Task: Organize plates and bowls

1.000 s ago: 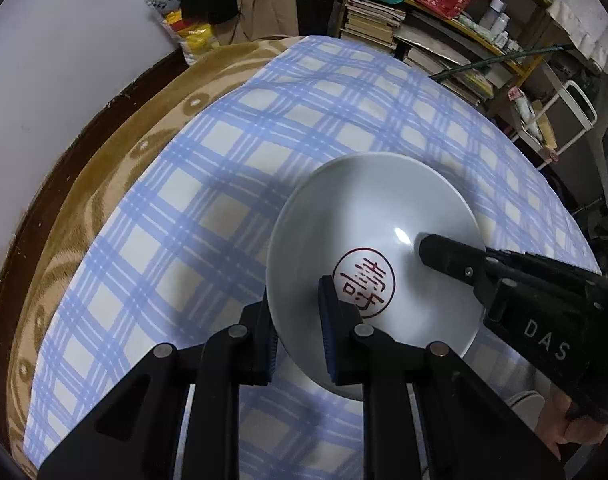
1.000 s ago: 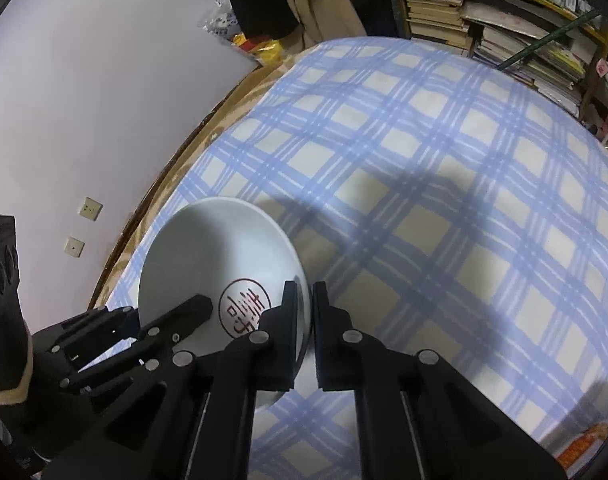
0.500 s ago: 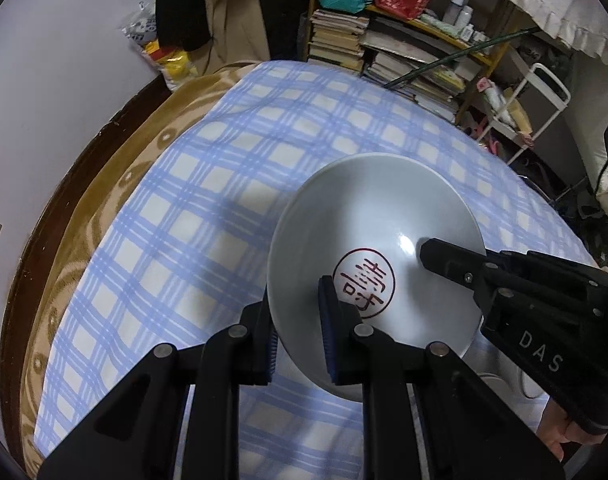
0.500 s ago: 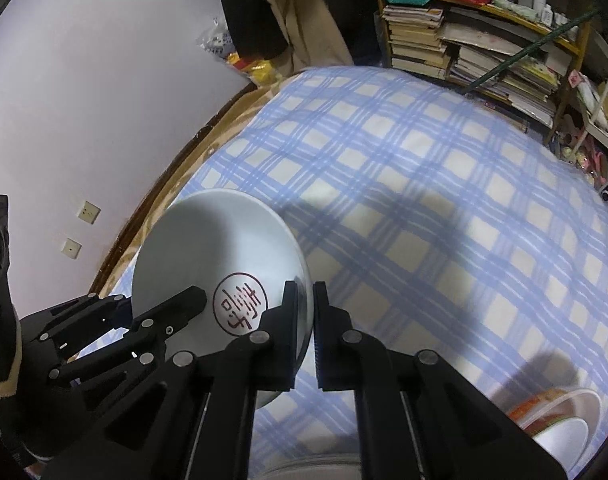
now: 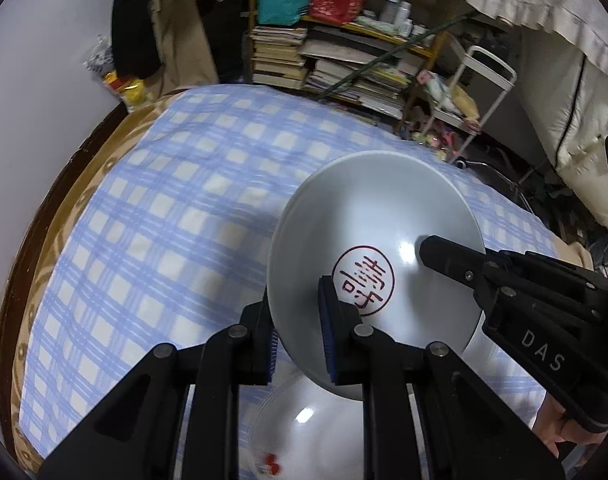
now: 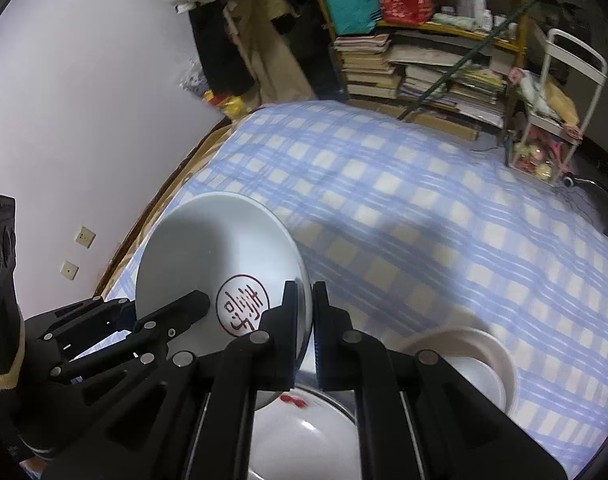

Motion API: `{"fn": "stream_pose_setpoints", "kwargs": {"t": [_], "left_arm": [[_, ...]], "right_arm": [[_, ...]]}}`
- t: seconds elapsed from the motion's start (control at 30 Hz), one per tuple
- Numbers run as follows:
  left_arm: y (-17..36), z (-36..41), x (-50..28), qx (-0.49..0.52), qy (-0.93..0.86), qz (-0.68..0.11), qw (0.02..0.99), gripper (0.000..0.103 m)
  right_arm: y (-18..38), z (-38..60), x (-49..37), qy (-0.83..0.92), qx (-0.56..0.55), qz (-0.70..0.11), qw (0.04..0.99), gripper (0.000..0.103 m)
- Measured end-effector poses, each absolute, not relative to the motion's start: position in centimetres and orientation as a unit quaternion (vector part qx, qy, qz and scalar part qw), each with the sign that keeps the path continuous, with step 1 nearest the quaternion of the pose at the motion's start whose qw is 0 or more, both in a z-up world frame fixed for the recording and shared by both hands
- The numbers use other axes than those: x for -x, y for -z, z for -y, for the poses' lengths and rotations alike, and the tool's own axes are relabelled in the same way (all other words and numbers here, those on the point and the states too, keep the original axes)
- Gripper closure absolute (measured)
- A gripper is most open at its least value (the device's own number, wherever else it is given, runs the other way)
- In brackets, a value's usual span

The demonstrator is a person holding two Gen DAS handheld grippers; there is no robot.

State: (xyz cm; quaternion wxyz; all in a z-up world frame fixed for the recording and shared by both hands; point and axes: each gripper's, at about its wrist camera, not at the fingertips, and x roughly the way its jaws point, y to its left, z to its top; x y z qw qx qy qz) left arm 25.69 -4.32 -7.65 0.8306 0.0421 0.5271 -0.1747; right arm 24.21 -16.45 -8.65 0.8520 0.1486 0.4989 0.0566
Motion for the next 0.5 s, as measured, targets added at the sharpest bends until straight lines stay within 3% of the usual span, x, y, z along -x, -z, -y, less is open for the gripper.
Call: {"fn": "stream_pose_setpoints", "kwargs": {"t": [0.5], "left_arm": [[9.0,12.0,-19.6,-0.071,0.222,-0.531,0.814,0.085]], "right_arm": [[9.8,24.0,-16.3,-0.009,-0.183,-0.486,0.854,0.094]]}}
